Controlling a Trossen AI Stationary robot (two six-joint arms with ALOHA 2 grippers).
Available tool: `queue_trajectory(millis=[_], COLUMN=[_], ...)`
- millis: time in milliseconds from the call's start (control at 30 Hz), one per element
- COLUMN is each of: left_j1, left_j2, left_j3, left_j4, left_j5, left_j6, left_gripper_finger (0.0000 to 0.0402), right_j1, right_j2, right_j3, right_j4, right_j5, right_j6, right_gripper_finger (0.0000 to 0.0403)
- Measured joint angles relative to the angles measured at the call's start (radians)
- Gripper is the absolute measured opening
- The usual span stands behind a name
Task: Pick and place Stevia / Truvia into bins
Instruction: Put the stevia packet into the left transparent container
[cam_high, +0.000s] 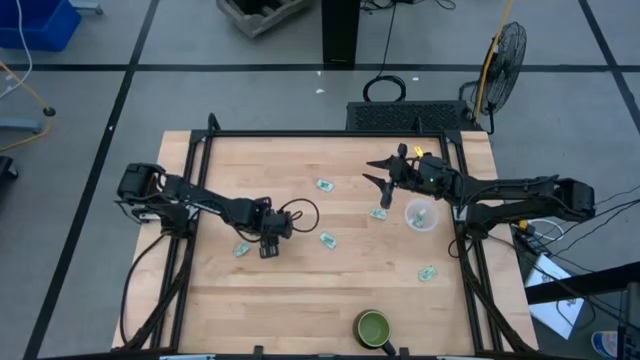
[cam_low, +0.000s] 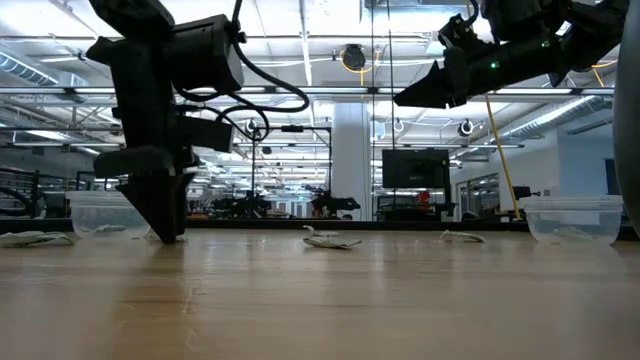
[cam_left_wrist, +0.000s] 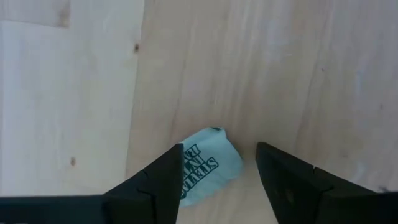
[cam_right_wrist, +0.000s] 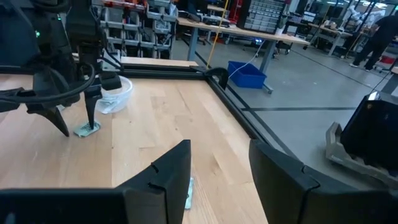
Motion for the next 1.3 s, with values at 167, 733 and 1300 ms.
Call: queue_trajectory(millis=[167, 733, 1300], left_j1=[0.0, 0.001, -0.011], left_j2=[-0.021, -0.026, -0.027], left_j3=[-0.004, 0.231, 0.194], left_j4=[-0.003, -0.399, -0.638], left_j5=[-0.011, -0.194, -0.076], left_j6=[0.002, 0.102, -0.074], left_gripper_finger=[0.0123, 0.0006, 0.0012], right_j1=[0.0, 0.0, 0.0], right_j2=[0.0, 0.0, 0.0], right_j3=[0.0, 0.0, 0.0], right_j4=[0.019, 0.044, 0.005], right_j5=[0.0, 0.0, 0.0], right_j6=[-0.007, -0.007, 0.004], right_gripper_finger=[0.0155, 0.0155, 0.0155])
